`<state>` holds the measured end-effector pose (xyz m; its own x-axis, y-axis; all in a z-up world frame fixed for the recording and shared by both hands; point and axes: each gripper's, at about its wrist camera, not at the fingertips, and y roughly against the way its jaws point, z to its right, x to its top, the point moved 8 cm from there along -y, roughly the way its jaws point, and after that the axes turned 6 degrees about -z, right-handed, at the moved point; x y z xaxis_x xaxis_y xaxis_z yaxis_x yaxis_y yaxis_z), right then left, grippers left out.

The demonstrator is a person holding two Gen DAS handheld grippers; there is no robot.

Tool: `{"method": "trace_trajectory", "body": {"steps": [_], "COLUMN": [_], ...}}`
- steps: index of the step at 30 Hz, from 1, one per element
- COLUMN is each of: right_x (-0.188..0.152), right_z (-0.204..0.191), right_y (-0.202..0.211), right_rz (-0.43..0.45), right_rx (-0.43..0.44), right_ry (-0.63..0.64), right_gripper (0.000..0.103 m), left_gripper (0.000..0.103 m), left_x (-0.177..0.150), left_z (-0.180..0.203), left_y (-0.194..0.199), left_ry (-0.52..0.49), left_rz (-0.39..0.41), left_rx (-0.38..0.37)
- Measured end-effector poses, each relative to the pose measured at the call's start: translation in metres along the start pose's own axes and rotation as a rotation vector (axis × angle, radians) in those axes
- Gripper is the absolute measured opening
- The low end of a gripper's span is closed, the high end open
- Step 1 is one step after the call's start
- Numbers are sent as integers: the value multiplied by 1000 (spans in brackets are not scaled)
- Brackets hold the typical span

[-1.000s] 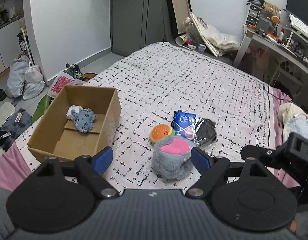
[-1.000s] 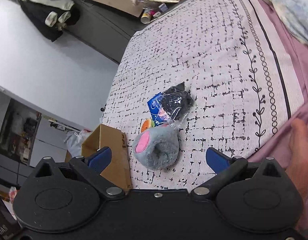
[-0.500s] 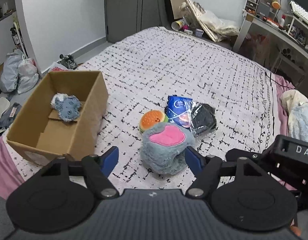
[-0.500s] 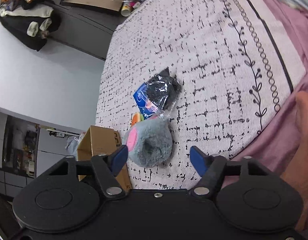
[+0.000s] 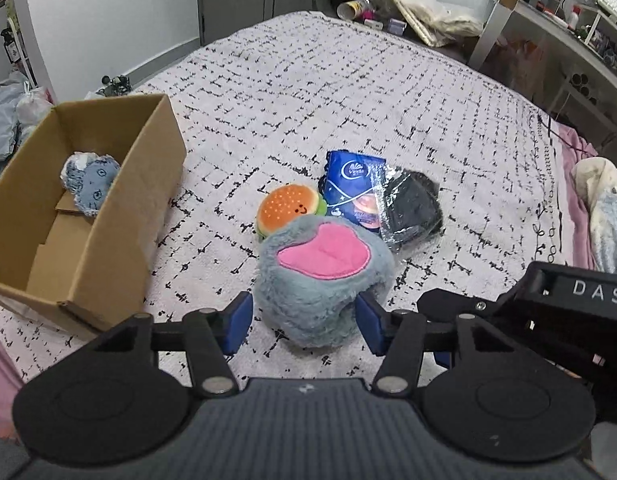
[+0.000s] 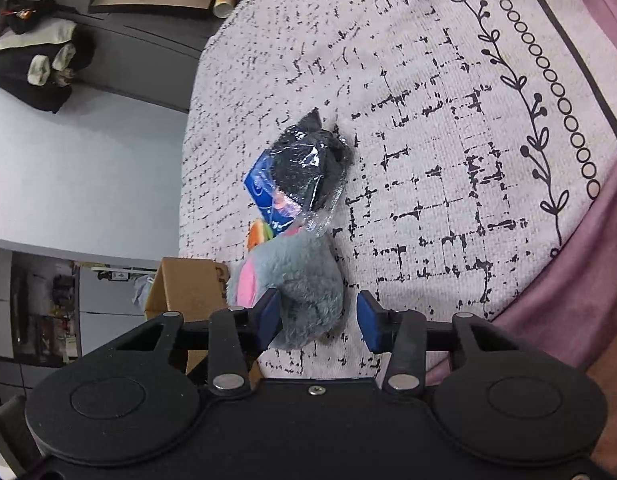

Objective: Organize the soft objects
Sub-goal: 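Close both grippers on the grey fluffy plush with the pink face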

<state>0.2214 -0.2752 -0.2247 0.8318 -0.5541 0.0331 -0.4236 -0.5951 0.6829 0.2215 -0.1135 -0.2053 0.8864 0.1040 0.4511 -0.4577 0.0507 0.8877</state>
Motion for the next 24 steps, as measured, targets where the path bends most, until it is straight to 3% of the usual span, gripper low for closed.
{"method": "trace_trajectory", "body": {"steps": [8,13,24], "right_x": [8,11,5], "right_z": [-4,-11,-24], "right_y": [-13,-20,-40], "right_rz": [3,7,0], "right_rx": [-4,6,9], "right_ry": [23,45,85], "right_gripper": [44,44,44], "left_gripper": [56,33,24], "left_x": [15,23,32], "left_z": [-14,-21,-37], "left_y": [-17,-22,-26], "left_ry": [-1,59,171], "left_rz": [-8,-8,-25], "left_rx": [22,-56,-158]}}
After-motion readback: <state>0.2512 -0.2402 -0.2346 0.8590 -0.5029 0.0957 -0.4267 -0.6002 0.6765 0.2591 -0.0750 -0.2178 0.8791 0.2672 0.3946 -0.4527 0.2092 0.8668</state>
